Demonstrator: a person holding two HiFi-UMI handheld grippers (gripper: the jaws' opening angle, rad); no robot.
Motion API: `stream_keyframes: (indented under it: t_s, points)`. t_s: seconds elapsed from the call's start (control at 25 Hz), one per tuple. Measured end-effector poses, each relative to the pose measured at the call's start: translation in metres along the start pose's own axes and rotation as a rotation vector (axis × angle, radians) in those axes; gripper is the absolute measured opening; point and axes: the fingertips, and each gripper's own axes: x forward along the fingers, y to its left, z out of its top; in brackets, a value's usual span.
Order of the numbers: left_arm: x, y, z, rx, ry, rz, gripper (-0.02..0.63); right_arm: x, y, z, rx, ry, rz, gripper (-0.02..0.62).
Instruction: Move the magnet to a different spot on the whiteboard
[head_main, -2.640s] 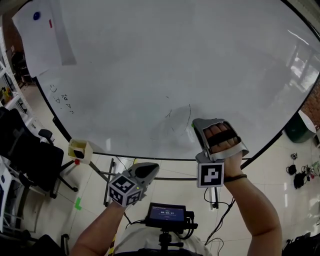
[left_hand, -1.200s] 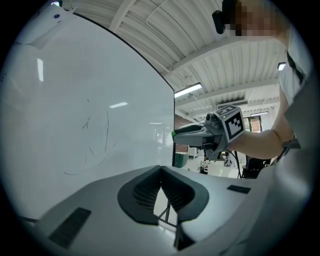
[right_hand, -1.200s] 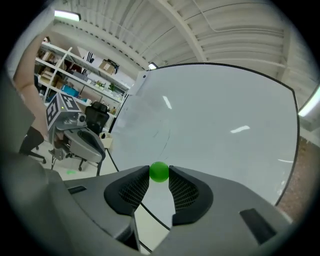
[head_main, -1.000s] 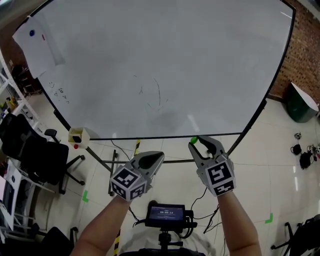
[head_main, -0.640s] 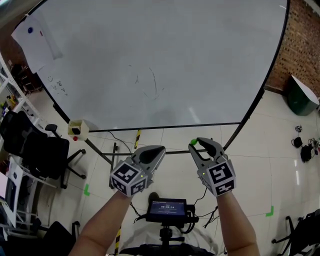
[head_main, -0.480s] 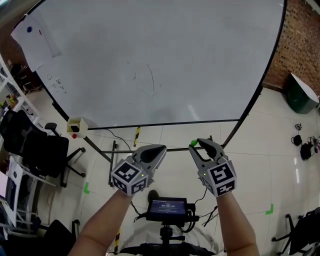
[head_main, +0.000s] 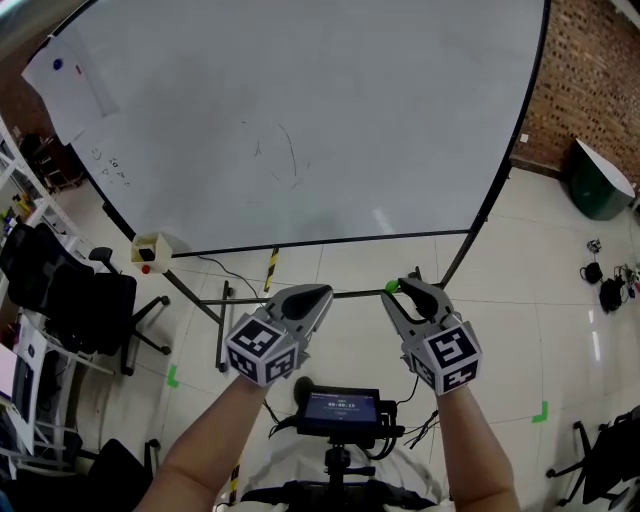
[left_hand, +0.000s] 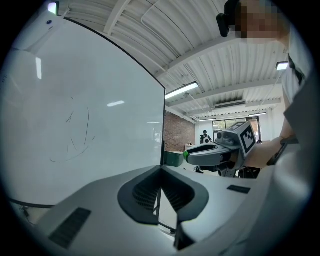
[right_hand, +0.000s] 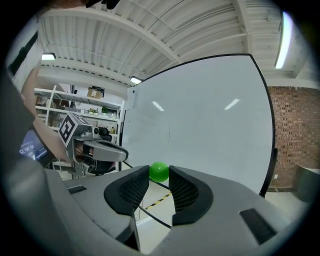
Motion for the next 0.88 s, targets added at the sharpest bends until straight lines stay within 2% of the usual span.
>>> stream_keyframes:
  t_s: [0.2,0.6,0.76,0.88]
  points:
    - [0.004,-0.008,-0.001,0.004,0.003,0.005,0.034,-0.017,-0.007,-0.006,0.047,-0.012,-0.005,0.147]
    - [0.013,-0.015,-0.002,0.008,0.019,0.014,0.034,-0.038,-0.024,-0.009,0.079,-0.047,-0.04,0.146]
    - [0.02,-0.016,0.01,0.015,0.01,0.028,0.034,-0.048,-0.033,0.007,0.023,-0.051,-0.053,0.147]
    - [0.026,-0.016,0.02,0.031,-0.004,0.033,0.034,-0.05,-0.045,0.014,-0.034,-0.014,-0.089,0.147]
